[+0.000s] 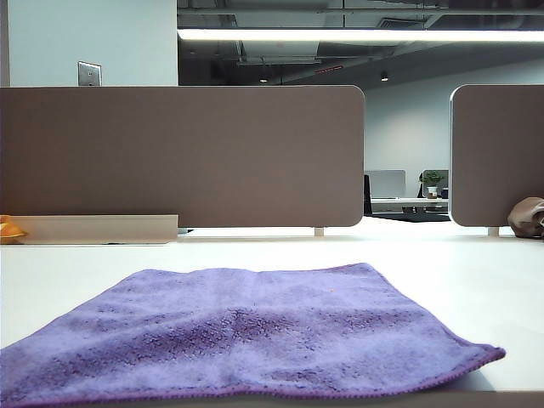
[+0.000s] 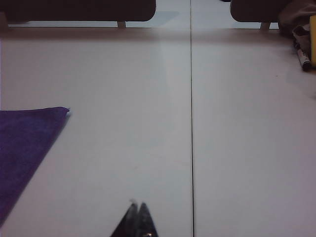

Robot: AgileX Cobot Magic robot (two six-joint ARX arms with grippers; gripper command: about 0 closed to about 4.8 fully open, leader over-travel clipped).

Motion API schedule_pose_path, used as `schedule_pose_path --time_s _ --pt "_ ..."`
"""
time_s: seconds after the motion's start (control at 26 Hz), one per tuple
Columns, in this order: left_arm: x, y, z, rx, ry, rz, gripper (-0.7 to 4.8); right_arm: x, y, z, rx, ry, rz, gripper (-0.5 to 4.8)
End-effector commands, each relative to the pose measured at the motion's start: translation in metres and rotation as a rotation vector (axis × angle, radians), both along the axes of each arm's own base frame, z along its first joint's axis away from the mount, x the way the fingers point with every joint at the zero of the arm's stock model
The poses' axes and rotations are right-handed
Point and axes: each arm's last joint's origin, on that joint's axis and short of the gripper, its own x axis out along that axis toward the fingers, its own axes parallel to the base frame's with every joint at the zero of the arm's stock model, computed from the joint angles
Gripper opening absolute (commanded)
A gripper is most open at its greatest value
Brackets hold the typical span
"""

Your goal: Fold the bottom of the cloth upward, then fold it vertically to form a square shape.

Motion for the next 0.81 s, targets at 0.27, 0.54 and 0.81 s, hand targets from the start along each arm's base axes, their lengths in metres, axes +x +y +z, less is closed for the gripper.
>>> schedule_pose_path --time_s 0.27,0.54,0.81 --pt "0.000 0.000 0.000 0.106 0.004 -0.021 -0.03 0.000 0.000 -0.002 -0.003 0.000 -0.004 0.04" --pt "0.000 -0.001 0.000 0.060 0.003 -0.040 -0.02 0.000 0.000 -0.002 -0.001 0.000 0.000 0.04" --pt "-0.007 -0.001 0.030 0.078 -0.047 -0.043 -0.03 -0.008 -0.001 0.036 0.087 -0.079 -0.010 -0.02"
